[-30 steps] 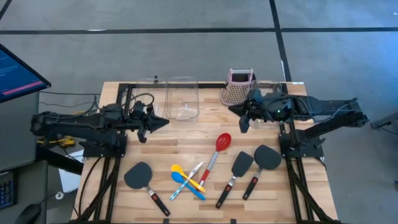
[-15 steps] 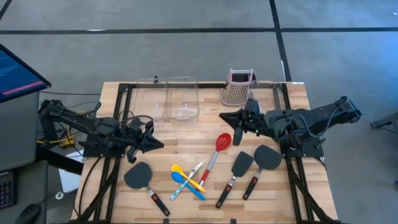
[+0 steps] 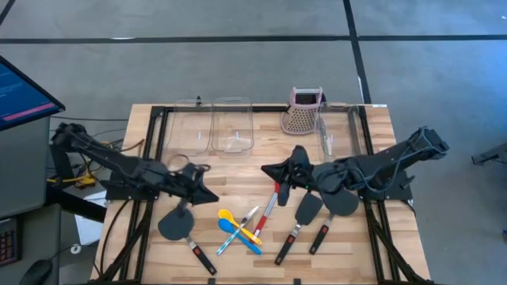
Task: Pick & Place Kitchen Items
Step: Put the blue table knife into the right transparent bin
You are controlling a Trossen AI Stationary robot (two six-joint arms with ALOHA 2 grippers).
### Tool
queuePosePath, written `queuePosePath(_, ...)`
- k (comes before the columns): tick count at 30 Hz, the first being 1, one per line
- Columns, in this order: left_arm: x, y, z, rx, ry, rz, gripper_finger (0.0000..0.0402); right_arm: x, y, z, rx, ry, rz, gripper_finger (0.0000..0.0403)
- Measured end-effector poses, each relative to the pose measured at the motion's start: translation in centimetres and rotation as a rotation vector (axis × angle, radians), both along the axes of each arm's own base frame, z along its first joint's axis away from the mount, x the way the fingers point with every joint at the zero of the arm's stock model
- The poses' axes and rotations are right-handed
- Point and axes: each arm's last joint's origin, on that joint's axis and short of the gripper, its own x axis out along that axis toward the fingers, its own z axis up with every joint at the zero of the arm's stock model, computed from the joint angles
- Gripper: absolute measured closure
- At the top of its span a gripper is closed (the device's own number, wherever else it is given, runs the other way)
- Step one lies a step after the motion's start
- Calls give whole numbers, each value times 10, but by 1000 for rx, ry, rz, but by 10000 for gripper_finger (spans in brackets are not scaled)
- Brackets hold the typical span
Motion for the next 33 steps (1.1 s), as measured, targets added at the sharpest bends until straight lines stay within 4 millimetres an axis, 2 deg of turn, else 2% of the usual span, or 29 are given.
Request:
queuePosePath(3,14,-6,-14,-27,94,21,400,-2,0,2,2,-4,1,402)
queuePosePath(5,24,-10,-13,-18,116,10,400,-6,0,6,5,-14,6,402)
queuePosePath(9,45,-20,6,37,111,-9,400,-18,2,16,6,-32,27,402)
queuePosePath(12,58,-24,20,121,179,27,400,-28,3,20,-3,-16,44,402)
queuePosePath(18,67,-28,34,254,455,127,400,-46,0,22,-50,42,-5,402)
queuePosePath(21,71,-35,39,270,526,148,400,-54,-2,21,-80,86,-24,402)
queuePosePath(29,89,-57,43,151,550,184,400,-72,-11,22,-121,166,-20,402)
queuePosePath(33,98,-69,31,119,585,220,400,-82,-16,21,-146,219,-14,402)
